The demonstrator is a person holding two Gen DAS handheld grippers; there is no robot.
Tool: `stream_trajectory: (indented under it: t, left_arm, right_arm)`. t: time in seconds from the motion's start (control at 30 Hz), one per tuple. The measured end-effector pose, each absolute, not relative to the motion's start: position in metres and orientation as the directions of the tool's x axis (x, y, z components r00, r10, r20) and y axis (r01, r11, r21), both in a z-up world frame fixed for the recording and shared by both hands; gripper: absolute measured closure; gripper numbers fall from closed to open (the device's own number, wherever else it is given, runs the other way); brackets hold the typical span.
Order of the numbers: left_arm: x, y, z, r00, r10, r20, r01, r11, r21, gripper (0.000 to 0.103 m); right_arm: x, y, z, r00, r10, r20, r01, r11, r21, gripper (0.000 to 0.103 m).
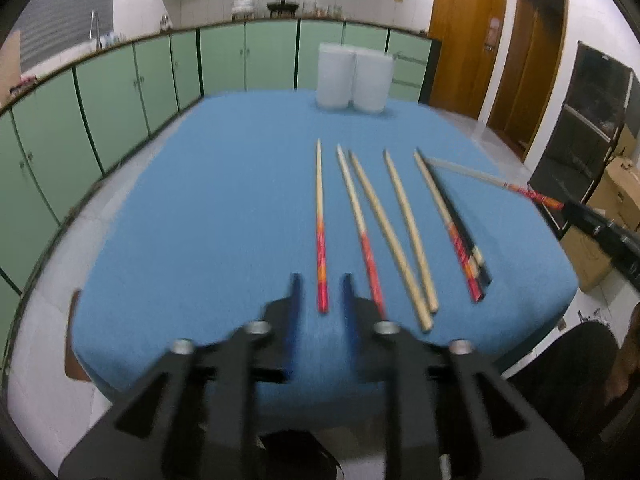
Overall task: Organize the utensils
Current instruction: 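Lift both chopsticks and lower them upright into the white holder cups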
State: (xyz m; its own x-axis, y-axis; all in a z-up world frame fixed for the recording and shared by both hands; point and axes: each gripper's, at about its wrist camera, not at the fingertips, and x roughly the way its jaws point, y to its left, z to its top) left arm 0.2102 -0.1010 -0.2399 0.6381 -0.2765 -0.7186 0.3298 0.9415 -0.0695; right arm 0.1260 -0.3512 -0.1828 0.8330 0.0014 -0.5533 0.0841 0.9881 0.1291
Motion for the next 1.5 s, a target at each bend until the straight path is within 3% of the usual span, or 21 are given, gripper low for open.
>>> stream_trajectory:
  t: [0.03,0.4,0.47,0.53,1.17,1.5]
  left_arm:
    - [0.212,-0.101,-0.247,0.629,-0.271,-0.729,0.325,0.943,-0.07,0.063]
    - [0.232,-0.109,-0.264,0.629,-0.236,-0.74,0.336,0.942,-0.015,0.063]
    - [0.234,-0.11,-0.264,0.631,-0.248,-0.735,0.344,0.939,-0.021,0.076]
    - [0.236,-0.111,-0.263,0.624,-0.264,-0.735,0.355,0.934,-0.035,0.097]
    - [0.233,-0.1,-0.143,0.697,-0.324,-0.64,0.344,0.934,-0.099,0.098]
    - [0.264,-0.102,-0.095,0.718,-0.348,-0.602,0.375,0.923,-0.086,0.098]
  right_arm:
    - [0.126,-0.352,-0.184,0.831,0.002,-0.556,0.086,0.987,0.132,0.096]
    - [0.13,-0.354,-0.19,0.823,0.009,-0.568,0.087,0.986,0.142,0.096]
    - [0.132,-0.354,-0.191,0.821,0.009,-0.57,0.088,0.986,0.142,0.096]
    - [0.132,-0.355,-0.19,0.822,0.008,-0.569,0.089,0.986,0.142,0.096]
    - [0.143,-0.36,-0.122,0.879,-0.001,-0.477,0.05,0.995,0.091,0.096]
    - [0.2,-0.376,-0.072,0.863,0.036,-0.504,0.001,0.997,0.073,0.096]
